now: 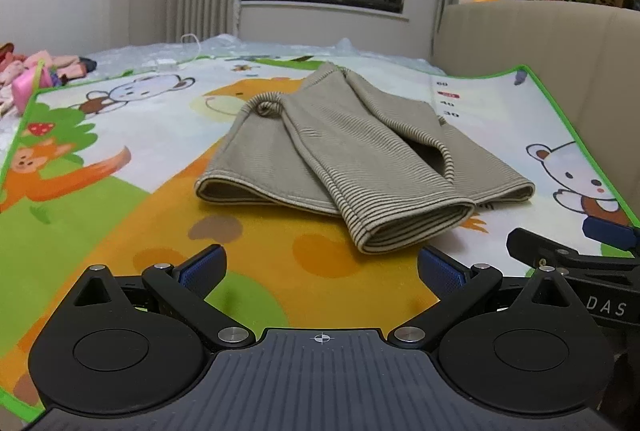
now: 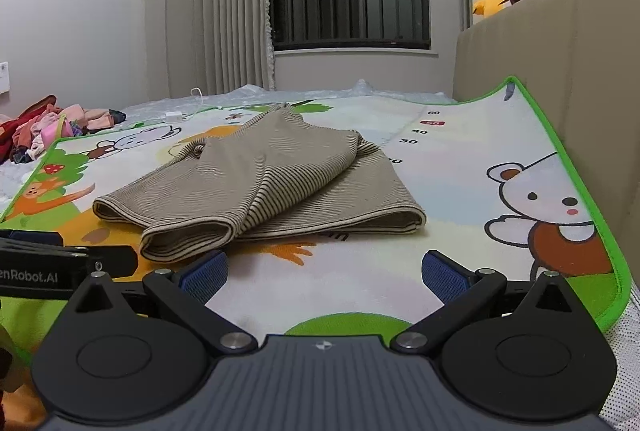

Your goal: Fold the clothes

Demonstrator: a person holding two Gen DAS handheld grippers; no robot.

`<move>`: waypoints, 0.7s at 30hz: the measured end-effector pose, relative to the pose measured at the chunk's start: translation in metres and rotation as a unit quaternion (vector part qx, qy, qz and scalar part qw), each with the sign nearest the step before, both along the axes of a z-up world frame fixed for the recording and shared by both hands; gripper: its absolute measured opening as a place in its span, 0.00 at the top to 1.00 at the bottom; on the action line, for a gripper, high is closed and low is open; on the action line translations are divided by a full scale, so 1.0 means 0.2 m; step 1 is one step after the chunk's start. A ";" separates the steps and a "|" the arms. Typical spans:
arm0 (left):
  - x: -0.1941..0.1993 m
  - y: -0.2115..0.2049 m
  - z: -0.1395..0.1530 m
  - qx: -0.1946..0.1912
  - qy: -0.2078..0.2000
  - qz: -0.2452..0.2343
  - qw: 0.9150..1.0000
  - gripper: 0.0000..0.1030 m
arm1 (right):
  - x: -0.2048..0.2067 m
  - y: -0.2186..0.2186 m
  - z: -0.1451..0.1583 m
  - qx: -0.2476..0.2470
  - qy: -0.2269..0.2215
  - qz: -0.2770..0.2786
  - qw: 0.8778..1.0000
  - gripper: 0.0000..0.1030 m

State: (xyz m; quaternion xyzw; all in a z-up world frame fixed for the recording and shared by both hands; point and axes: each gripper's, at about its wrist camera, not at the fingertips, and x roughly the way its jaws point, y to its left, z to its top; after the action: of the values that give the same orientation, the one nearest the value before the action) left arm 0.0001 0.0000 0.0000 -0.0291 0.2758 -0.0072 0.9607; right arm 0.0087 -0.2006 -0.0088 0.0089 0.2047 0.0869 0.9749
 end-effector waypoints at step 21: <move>0.00 0.00 0.00 0.000 0.000 -0.001 1.000 0.00 | 0.01 0.02 0.01 -0.003 0.002 0.015 1.000 0.00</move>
State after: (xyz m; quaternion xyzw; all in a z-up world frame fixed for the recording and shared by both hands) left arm -0.0004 -0.0007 0.0009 -0.0294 0.2758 -0.0079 0.9607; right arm 0.0102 -0.1975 -0.0067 0.0026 0.2071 0.1012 0.9731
